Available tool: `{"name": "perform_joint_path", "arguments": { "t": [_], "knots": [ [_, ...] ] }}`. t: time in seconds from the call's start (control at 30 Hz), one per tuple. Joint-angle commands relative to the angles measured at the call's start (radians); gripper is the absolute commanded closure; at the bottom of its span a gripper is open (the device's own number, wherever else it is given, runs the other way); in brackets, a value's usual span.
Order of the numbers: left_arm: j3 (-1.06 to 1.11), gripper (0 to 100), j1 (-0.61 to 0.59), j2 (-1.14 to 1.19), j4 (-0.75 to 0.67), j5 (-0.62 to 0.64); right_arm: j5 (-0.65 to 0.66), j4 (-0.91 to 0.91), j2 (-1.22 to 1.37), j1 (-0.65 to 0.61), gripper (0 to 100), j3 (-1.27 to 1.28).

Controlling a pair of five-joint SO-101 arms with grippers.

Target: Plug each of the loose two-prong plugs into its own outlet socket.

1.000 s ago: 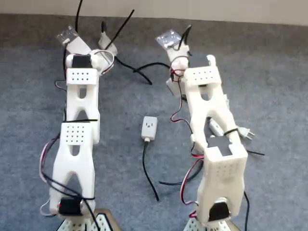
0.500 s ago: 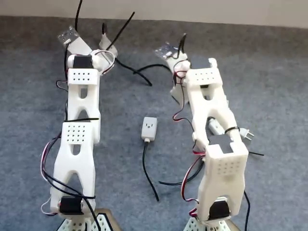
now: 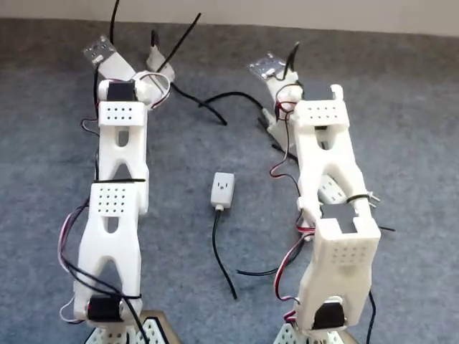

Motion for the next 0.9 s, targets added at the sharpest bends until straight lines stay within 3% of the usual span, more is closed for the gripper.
{"name": "perform_joint_path", "arguments": {
  "t": [0.0,0.17,0.3,0.4,0.57,0.67,0.87],
  "knots": [
    [-0.033,75,-0.012,-0.01,-0.015,-0.002,0.015,-0.07,-0.05,0.018,57.1,-0.045],
    [-0.033,75,-0.012,-0.01,-0.015,-0.002,0.071,-0.124,-0.071,0.018,67.3,-0.027],
    [-0.033,75,-0.012,-0.01,-0.017,-0.002,-0.014,-0.074,-0.157,-0.012,77.0,-0.012],
    [-0.033,75,-0.01,-0.01,-0.017,-0.002,-0.091,-0.019,-0.242,-0.012,77.2,-0.005],
    [-0.033,75,-0.01,-0.01,-0.015,-0.002,-0.109,-0.018,-0.303,-0.008,77.2,-0.005],
    [-0.033,75,-0.013,-0.01,-0.009,-0.002,-0.109,-0.134,-0.295,0.018,77.2,0.036],
    [-0.033,75,-0.015,-0.01,-0.009,-0.002,-0.109,-0.561,-0.189,0.045,77.2,0.205]
  ]
}}
